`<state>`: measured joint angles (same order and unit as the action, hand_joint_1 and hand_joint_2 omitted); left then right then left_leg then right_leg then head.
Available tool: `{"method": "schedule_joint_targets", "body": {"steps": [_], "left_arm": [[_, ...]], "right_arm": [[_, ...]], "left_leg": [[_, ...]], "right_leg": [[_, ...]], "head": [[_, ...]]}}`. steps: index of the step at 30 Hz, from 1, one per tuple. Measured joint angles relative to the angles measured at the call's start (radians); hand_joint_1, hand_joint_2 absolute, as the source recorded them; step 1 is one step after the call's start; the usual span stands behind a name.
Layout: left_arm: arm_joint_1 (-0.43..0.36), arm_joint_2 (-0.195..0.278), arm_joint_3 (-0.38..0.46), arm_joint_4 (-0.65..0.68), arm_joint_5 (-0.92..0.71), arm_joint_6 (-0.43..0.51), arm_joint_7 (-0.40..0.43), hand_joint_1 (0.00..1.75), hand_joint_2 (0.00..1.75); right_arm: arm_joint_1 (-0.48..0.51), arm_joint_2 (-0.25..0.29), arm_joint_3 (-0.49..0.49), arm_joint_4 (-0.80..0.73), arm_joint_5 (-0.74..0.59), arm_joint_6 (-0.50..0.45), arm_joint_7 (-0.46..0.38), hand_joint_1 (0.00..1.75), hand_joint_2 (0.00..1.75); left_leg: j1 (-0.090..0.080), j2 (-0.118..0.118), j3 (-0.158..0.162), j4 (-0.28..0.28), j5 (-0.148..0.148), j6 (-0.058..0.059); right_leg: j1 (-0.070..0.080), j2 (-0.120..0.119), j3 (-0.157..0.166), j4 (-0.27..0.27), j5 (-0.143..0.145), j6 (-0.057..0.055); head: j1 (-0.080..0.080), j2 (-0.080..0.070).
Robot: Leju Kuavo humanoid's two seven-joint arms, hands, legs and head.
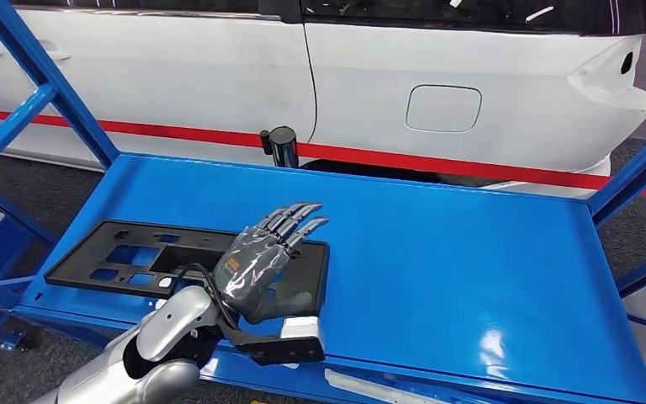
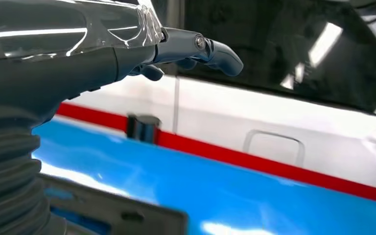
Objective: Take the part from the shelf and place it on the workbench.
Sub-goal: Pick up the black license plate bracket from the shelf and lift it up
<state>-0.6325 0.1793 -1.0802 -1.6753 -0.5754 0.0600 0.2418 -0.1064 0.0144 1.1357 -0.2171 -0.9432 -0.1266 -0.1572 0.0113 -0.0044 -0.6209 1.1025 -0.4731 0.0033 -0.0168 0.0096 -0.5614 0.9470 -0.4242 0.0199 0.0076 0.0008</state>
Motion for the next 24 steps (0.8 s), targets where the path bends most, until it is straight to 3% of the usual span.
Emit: {"method": "schedule_joint_targets", "body": {"steps": [1,3,5,7,8,10,11,12,13,14,16,18,21,23,24], "left_arm": [[0.004,0.0,-0.002,-0.005,0.032,-0.004,-0.012,0.0,1.75],[0.015,0.0,-0.005,-0.011,0.081,-0.011,-0.028,0.0,1.75],[0.031,0.0,-0.008,-0.013,0.098,-0.014,-0.037,0.0,1.75],[0.04,0.001,-0.01,-0.013,0.101,-0.015,-0.041,0.0,1.75],[0.044,0.001,-0.012,-0.013,0.101,-0.016,-0.042,0.0,1.75],[0.056,0.001,-0.014,-0.013,0.101,-0.019,-0.043,0.0,1.75],[0.065,0.002,-0.015,-0.013,0.101,-0.02,-0.043,0.0,1.75],[0.074,0.004,-0.015,-0.013,0.1,-0.021,-0.043,0.0,1.75],[0.082,0.006,-0.016,-0.013,0.097,-0.021,-0.042,0.0,1.75],[0.089,0.007,-0.016,-0.013,0.091,-0.02,-0.04,0.0,1.75],[0.1,0.011,-0.015,-0.013,0.072,-0.018,-0.031,0.0,1.75],[0.111,0.018,-0.014,-0.013,0.052,-0.014,-0.021,0.0,1.75],[0.123,0.029,-0.01,-0.013,0.041,-0.011,-0.015,0.0,1.75],[0.128,0.036,-0.007,-0.013,0.041,-0.011,-0.013,0.0,1.75],[0.13,0.039,-0.005,-0.012,0.041,-0.011,-0.012,0.0,1.75]], "right_arm": [[-0.001,0.0,0.0,0.0,0.001,0.001,0.0,0.0,0.0],[-0.001,0.0,0.0,0.0,0.002,0.001,0.0,0.0,0.0],[-0.001,-0.001,0.0,0.0,0.003,0.001,0.0,0.0,0.0],[0.0,-0.001,0.0,0.0,0.003,0.002,0.0,0.0,0.0],[-0.001,-0.001,0.0,0.0,0.003,0.002,0.0,0.0,0.0],[0.0,-0.001,0.0,0.0,0.004,0.003,0.0,0.0,0.0],[0.001,-0.001,0.0,0.0,0.004,0.004,0.0,0.0,0.0],[0.002,-0.001,0.0,0.0,0.004,0.004,0.0,0.0,0.0],[0.002,-0.001,0.001,0.0,0.004,0.004,0.0,0.0,0.0],[0.002,-0.001,0.001,0.0,0.004,0.004,0.0,0.0,0.0],[0.001,-0.002,0.001,0.0,0.004,0.005,0.0,0.0,0.0],[-0.002,-0.004,0.001,0.0,0.007,0.005,-0.001,0.0,0.0],[-0.001,-0.005,0.001,0.0,0.009,0.005,-0.002,0.0,0.0],[-0.001,-0.005,0.002,0.0,0.009,0.005,-0.002,0.0,0.0],[-0.001,-0.006,0.002,0.0,0.01,0.005,-0.002,0.0,0.0]], "left_leg": [[0.0,-0.001,0.035,-0.074,0.029,0.001],[-0.002,-0.003,0.069,-0.149,0.05,0.01],[-0.006,-0.004,0.069,-0.151,0.052,0.024],[-0.006,-0.004,0.07,-0.153,0.055,0.037],[-0.006,-0.003,0.07,-0.154,0.057,0.043],[-0.009,-0.002,0.07,-0.154,0.057,0.05],[-0.012,-0.001,0.07,-0.154,0.056,0.051],[-0.014,-0.001,0.07,-0.154,0.056,0.052],[-0.017,-0.001,0.071,-0.154,0.056,0.052],[-0.019,-0.002,0.072,-0.154,0.056,0.053],[-0.022,-0.004,0.074,-0.154,0.054,0.052],[-0.025,-0.004,0.072,-0.152,0.053,0.05],[-0.025,-0.004,0.069,-0.148,0.049,0.04],[-0.023,-0.003,0.047,-0.096,0.014,0.027],[-0.019,-0.003,0.022,-0.04,-0.017,0.02]], "right_leg": [[0.001,0.001,0.0,0.001,-0.002,0.003],[0.005,0.003,-0.001,0.002,-0.002,0.011],[0.004,0.004,-0.002,0.002,-0.001,0.02],[0.001,0.002,-0.012,0.027,-0.022,0.027],[0.0,0.0,-0.03,0.07,-0.049,0.03],[0.0,-0.002,-0.092,0.21,-0.121,0.032],[0.001,-0.002,-0.123,0.278,-0.147,0.031],[0.002,-0.002,-0.14,0.315,-0.154,0.029],[0.003,-0.002,-0.137,0.309,-0.14,0.026],[0.005,-0.002,-0.115,0.263,-0.11,0.02],[0.013,-0.003,-0.038,0.111,-0.044,0.006],[0.019,-0.005,0.005,0.02,-0.018,0.0],[0.019,-0.008,0.008,0.006,-0.015,-0.004],[0.012,-0.009,0.01,0.002,-0.011,-0.011],[0.011,-0.01,0.01,0.001,-0.011,-0.012]], "head": [[0.0,0.0],[0.001,0.0],[0.001,0.0],[0.002,0.0],[0.002,0.0],[0.003,0.0],[0.003,0.0],[0.003,0.0],[0.003,0.0],[0.003,0.0],[0.004,0.0],[0.003,0.0],[0.004,0.0],[0.002,0.0],[0.001,0.0]]}}
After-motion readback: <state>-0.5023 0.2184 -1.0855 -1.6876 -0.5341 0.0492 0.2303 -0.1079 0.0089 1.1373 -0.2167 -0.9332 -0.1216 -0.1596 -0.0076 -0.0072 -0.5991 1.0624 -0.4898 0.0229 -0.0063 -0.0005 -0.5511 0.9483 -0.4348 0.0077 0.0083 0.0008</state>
